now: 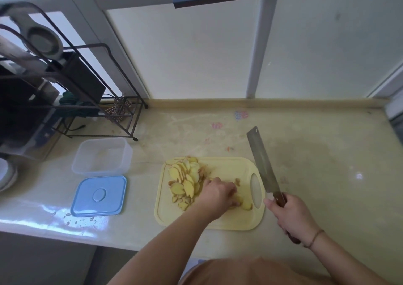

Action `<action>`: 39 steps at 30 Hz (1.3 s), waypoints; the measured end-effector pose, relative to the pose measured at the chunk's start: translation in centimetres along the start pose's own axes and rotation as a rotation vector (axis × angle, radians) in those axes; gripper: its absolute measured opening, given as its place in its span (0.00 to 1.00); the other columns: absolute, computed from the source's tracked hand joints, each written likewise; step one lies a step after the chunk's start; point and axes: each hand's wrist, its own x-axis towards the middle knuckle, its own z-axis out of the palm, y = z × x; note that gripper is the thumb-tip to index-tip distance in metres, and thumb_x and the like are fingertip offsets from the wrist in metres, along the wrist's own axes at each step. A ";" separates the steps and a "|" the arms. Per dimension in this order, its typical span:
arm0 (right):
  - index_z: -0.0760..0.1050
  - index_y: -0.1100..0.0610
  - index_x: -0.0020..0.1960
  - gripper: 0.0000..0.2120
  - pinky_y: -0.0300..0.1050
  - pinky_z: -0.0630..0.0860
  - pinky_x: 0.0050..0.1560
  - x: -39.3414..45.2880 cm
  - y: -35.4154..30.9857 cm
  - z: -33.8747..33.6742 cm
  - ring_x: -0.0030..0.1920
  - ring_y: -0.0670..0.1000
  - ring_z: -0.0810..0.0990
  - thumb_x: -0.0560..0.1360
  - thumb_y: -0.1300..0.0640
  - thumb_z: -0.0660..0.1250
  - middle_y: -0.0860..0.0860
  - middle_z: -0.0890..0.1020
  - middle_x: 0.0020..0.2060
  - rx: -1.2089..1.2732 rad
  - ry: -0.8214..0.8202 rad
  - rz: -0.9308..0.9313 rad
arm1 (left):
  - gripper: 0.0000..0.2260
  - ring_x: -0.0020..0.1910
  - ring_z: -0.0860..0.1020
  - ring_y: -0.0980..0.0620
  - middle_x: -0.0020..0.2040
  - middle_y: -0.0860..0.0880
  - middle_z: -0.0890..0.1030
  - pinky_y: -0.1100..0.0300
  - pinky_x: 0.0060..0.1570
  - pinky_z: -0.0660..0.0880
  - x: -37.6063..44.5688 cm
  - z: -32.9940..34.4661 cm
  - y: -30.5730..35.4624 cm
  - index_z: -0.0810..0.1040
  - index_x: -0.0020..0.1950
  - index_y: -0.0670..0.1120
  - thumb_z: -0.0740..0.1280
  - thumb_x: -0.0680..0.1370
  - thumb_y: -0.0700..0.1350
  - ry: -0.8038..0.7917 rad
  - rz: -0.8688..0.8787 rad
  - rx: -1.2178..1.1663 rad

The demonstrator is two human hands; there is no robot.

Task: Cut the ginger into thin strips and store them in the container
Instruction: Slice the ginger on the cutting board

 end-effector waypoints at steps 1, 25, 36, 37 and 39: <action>0.68 0.58 0.34 0.18 0.40 0.66 0.25 0.2 -0.1 0.1 0.20 0.52 0.70 0.76 0.53 0.71 0.51 0.71 0.21 -0.042 0.023 -0.013 | 0.19 0.61 0.72 0.47 0.58 0.50 0.80 0.51 0.62 0.64 0.1 0.3 -0.2 0.77 0.64 0.50 0.68 0.79 0.59 0.031 0.019 0.065; 0.73 0.56 0.50 0.06 0.43 0.66 0.39 1.7 -1.6 3.7 0.50 0.57 0.81 0.78 0.54 0.66 0.52 0.80 0.45 -0.531 0.219 -0.116 | 0.54 0.76 0.62 0.43 0.79 0.49 0.62 0.42 0.75 0.59 -11.2 3.4 -11.9 0.58 0.80 0.52 0.69 0.60 0.76 0.412 -0.414 -0.226; 0.73 0.59 0.53 0.07 0.48 0.69 0.42 2.7 -0.9 1.2 0.52 0.62 0.81 0.77 0.58 0.66 0.59 0.81 0.50 -0.550 0.267 -0.053 | 0.50 0.77 0.56 0.47 0.80 0.49 0.60 0.48 0.76 0.59 -9.0 3.8 -8.4 0.62 0.80 0.49 0.81 0.64 0.59 0.428 -0.352 -0.364; 0.73 0.60 0.53 0.07 0.49 0.70 0.42 3.0 -0.7 0.6 0.51 0.62 0.81 0.76 0.58 0.67 0.60 0.81 0.50 -0.537 0.286 -0.037 | 0.49 0.77 0.56 0.47 0.80 0.49 0.60 0.48 0.76 0.59 -8.4 3.9 -7.7 0.62 0.80 0.49 0.81 0.64 0.60 0.422 -0.333 -0.364; 0.74 0.61 0.52 0.07 0.49 0.70 0.42 3.5 -0.3 -0.8 0.51 0.63 0.81 0.77 0.58 0.67 0.61 0.82 0.49 -0.513 0.319 -0.007 | 0.48 0.76 0.57 0.46 0.80 0.49 0.61 0.47 0.75 0.61 -7.2 4.1 -6.6 0.63 0.79 0.49 0.80 0.65 0.62 0.412 -0.301 -0.371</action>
